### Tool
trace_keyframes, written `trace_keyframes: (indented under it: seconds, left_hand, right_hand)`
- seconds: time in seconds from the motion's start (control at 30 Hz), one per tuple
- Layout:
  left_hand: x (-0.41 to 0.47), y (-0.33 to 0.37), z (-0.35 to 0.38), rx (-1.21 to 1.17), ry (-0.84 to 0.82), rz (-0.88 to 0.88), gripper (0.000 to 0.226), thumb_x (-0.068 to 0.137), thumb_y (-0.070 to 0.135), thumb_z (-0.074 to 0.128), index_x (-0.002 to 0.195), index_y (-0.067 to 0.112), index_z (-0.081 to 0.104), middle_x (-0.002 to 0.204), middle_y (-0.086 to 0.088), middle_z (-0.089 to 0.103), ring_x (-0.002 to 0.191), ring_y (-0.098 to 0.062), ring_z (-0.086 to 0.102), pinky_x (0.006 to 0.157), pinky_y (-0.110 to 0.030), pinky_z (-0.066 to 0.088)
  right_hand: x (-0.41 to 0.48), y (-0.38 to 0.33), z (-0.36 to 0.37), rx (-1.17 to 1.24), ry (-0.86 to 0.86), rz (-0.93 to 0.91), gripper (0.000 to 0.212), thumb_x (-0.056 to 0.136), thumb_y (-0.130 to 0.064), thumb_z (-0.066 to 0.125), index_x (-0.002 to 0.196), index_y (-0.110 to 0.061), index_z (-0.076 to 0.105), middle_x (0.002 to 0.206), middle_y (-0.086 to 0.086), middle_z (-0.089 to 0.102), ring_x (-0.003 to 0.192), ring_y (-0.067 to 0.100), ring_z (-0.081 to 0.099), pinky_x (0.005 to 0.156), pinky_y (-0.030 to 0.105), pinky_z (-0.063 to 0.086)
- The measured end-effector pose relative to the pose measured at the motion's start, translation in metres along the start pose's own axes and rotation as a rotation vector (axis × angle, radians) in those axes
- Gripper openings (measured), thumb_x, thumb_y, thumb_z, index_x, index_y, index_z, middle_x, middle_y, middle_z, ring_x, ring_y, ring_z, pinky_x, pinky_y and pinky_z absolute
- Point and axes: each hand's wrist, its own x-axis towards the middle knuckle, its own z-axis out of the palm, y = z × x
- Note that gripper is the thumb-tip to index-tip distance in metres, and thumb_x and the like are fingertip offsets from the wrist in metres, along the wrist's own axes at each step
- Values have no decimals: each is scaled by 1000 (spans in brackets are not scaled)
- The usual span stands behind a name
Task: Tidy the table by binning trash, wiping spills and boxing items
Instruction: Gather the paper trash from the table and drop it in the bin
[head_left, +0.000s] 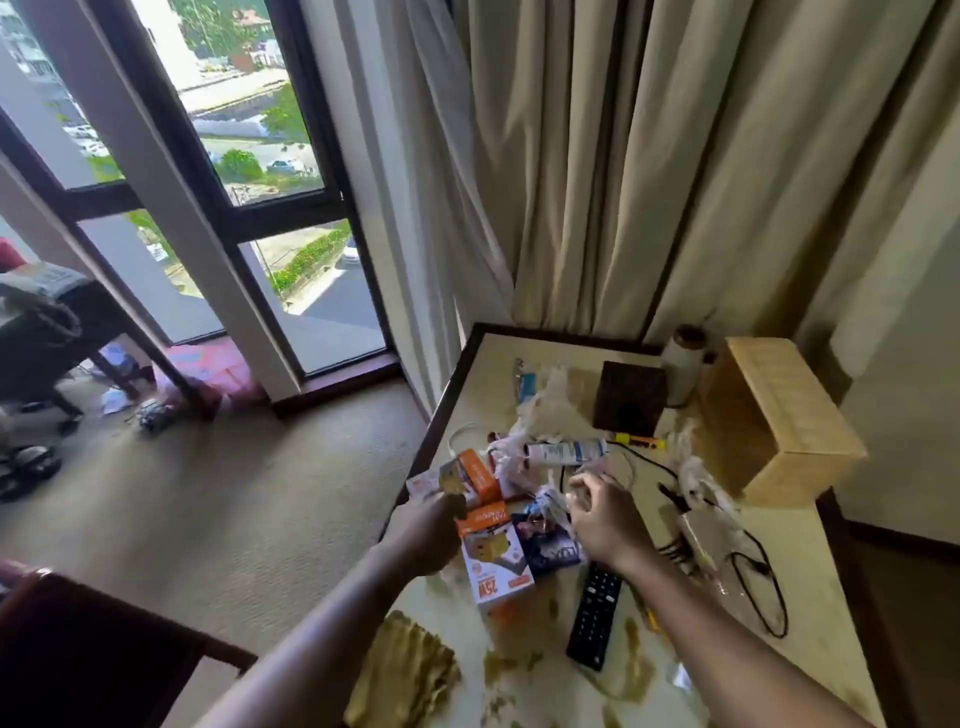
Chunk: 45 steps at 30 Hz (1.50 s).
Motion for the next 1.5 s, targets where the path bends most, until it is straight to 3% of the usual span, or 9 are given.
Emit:
trace_keyframes:
  seconds: [0.17,0.33,0.57,0.67,0.87,1.07,1.23,1.33,1.5]
  left_hand:
    - [-14,-28,41,134,-105,7,80,88,44,59,157,41,19,165,1,21,147,-30,35,104,-42,48]
    - [-3,-47,76,108,-124,75,80,99,41,56,163,38,10,173,-2,2,159,-30,6,126,-48,23]
    - [9,-63,104,-12,0,38,38,101,19,49,139,19,55,151,-11,46,134,-32,49,97,-41,54]
    - [12,-58,101,-161,132,30,41,100,35,37,116,9,66,133,-12,60,116,-31,64,82,-42,60]
    - [45,-36,78,-302,354,155,18,102,16,48,111,8,61,115,-9,57,86,-21,63,70,-35,57]
    - [113,-1,52,-256,323,180,11,107,13,41,98,11,48,92,-5,48,71,-18,49,60,-42,52]
    - [164,12,39,29,120,128,47,104,51,41,128,12,52,118,-16,61,105,-31,58,89,-48,43]
    - [187,15,44,250,-73,97,82,85,74,56,141,16,45,136,-16,57,124,-34,54,103,-55,36]
    - [212,20,67,300,-126,87,93,71,76,70,138,17,47,136,-16,58,126,-35,53,108,-59,31]
  right_hand:
    - [5,6,52,-91,-131,141,55,99,-36,57,152,-30,42,164,4,27,148,27,32,114,40,37]
    - [17,21,88,-182,-271,107,84,89,-42,64,157,-48,15,167,-11,-20,158,25,-2,120,53,33]
    - [35,32,106,-200,-249,107,56,95,-33,64,148,-37,46,164,3,26,149,29,26,116,51,37]
    - [38,35,106,-182,-167,79,44,94,-25,65,137,-27,58,148,6,48,133,29,45,106,45,46]
    - [50,33,103,-241,-251,-12,55,92,-19,65,145,-28,54,144,5,46,131,28,46,103,41,48]
    - [59,29,100,-234,-263,-58,58,92,-3,60,145,-27,53,137,10,47,128,28,49,95,34,51]
    - [65,29,86,26,-189,57,24,95,-6,51,110,-25,52,113,2,56,106,24,57,79,32,47]
    - [71,40,68,97,-25,137,35,91,1,56,115,-25,53,108,-5,58,94,17,58,66,26,47]
    - [81,75,47,-118,-67,224,50,93,-9,52,139,-27,49,115,5,47,107,27,52,83,36,47]
